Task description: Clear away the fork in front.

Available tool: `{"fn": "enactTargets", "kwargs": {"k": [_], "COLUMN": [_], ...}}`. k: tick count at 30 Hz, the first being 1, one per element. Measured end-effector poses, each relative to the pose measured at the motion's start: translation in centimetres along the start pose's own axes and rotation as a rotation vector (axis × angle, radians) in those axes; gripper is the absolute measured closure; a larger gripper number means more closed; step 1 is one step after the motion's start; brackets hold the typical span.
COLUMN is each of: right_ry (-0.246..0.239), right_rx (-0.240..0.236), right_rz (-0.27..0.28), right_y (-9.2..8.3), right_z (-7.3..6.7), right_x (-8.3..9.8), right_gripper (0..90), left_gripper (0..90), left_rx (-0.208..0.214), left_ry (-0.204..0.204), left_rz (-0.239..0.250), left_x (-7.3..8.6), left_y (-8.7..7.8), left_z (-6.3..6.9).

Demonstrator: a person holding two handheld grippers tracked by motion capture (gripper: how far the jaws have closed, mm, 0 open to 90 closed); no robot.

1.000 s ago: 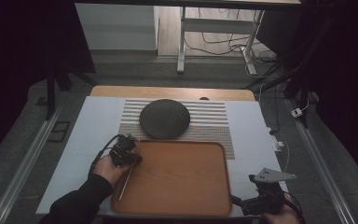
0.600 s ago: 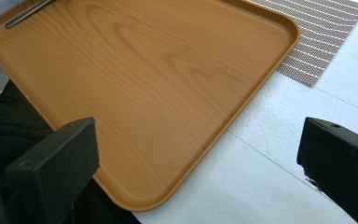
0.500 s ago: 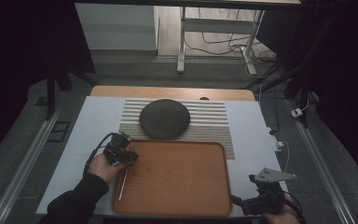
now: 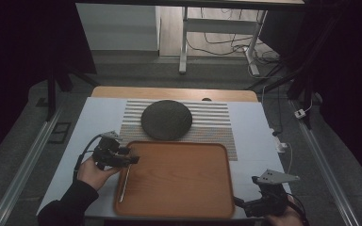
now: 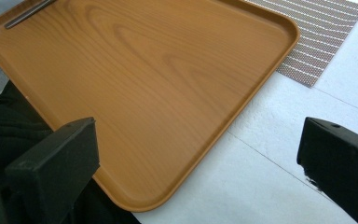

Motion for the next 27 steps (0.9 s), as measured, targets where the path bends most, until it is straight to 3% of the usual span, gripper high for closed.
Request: {"fn": "enactTargets", "kwargs": {"k": [7, 10, 18, 22, 27], "right_ry": [-0.001, 0.004, -0.003, 0.004, 0.004], "right_rx": [0.003, 0.002, 0.012, 0.013, 0.013], "right_rz": [0.001, 0.004, -0.001, 0.001, 0.0], "right_y": [0.0, 0.0, 0.0, 0.0, 0.1], "right_z": [0.0, 0.0, -0.1, 0.0, -0.1], "right_x": [0.0, 0.0, 0.0, 0.0, 0.0], "right_gripper": [0.0, 0.0, 0.0, 0.0, 0.0], "left_gripper": [23.3, 18.5, 3.1, 0.0, 0.0], "left_rx": [0.028, 0.031, 0.022, 0.031, 0.021], "left_ry": [-0.024, -0.013, -0.051, -0.065, -0.085], "left_rz": [0.049, 0.069, 0.107, 0.101, 0.133], "left_x": [1.2, 3.0, 8.0, 9.4, 9.9], "left_y": [-2.2, -3.8, -6.7, -7.4, -8.1], "left_z": [0.5, 0.7, 0.4, 0.3, 0.2]}}
Point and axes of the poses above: each handheld gripper's, and its own axes: y roughly forward along the jaws, x roughly out of its underside, z roughly to its right, the point moved 1 cm from there along y, roughly forward along the jaws, and after that the axes turned 15 degrees about -x, right-handed, at the moved point
